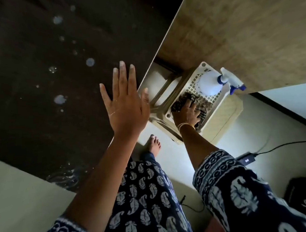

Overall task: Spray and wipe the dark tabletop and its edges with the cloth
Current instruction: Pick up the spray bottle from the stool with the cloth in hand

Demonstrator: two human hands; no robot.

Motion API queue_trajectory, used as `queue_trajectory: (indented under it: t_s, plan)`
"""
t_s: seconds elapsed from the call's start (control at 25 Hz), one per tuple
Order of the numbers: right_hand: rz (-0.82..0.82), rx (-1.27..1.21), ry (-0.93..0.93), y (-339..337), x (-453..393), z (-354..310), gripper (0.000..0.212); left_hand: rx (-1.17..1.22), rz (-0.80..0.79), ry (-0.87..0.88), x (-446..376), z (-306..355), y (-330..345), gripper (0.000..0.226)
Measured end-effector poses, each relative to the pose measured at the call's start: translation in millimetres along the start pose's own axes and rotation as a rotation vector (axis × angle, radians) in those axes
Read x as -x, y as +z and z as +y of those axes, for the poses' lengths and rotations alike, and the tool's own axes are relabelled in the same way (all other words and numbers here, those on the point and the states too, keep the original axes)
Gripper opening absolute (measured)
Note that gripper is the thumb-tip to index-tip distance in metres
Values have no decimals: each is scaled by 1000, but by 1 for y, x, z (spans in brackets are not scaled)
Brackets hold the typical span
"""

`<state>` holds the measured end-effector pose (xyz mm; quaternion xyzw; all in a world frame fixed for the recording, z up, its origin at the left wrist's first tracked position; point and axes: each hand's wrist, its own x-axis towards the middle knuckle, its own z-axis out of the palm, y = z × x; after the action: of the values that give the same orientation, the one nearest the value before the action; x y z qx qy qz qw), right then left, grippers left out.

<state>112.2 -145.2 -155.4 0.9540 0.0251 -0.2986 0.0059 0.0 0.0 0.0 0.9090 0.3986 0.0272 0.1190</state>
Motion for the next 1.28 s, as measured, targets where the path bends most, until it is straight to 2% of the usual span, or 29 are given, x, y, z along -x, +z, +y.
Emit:
queue_trajectory:
  t_s: [0.16, 0.36, 0.44, 0.52, 0.6, 0.68, 0.72, 0.8, 0.88, 0.96, 1.0, 1.08, 1.12, 1.16, 1.2, 1.28]
  plan:
    - [26, 47, -36, 4, -9, 3, 78, -51, 11, -3, 0, 0, 4, 60]
    - [-29, 2, -81, -18, -21, 8, 69, -57, 4, -15, -1, -1, 6, 60]
    - [-42, -46, -108, -32, -16, 11, 66, -57, -12, -14, -1, 1, 2, 60]
    - [-128, -162, -129, -53, -3, 10, 57, -57, -42, -6, -3, 2, -3, 60]
    - [-264, -369, -118, -79, 18, 5, 34, -47, -80, 8, -3, 1, -6, 61]
    - [-380, -715, -103, -111, 49, 2, 12, -21, -128, 17, -4, -1, -12, 61]
    - [-473, -937, -83, -128, 67, 0, 11, -13, -157, 17, -4, -1, -16, 61]
    - [-744, -1383, -17, -157, 98, -1, 24, 47, -171, 2, -8, 2, -28, 57]
    - [-929, -1675, 22, -182, 125, -1, 28, 126, -139, 29, -9, 8, -42, 50]
    - [-954, -1825, -24, -199, 141, -6, 37, 373, -101, 10, -4, 18, -52, 48]
    - [-960, -1882, -43, -205, 145, -9, 44, 647, -162, -95, -4, 25, -61, 47]
    - [-965, -1955, -73, -215, 149, -21, 53, 1411, -525, -386, -7, 40, -84, 55]
    - [-948, -1969, -89, -219, 150, -25, 55, 1679, -687, -498, -9, 43, -91, 63]
    - [-941, -1982, -116, -223, 152, -29, 56, 1804, -804, -566, -10, 46, -98, 66]
    - [-934, -1979, -132, -226, 153, -33, 57, 1840, -870, -562, -12, 48, -102, 65]
    - [-918, -1926, -96, -228, 148, -38, 62, 1814, -871, -510, -20, 48, -99, 62]
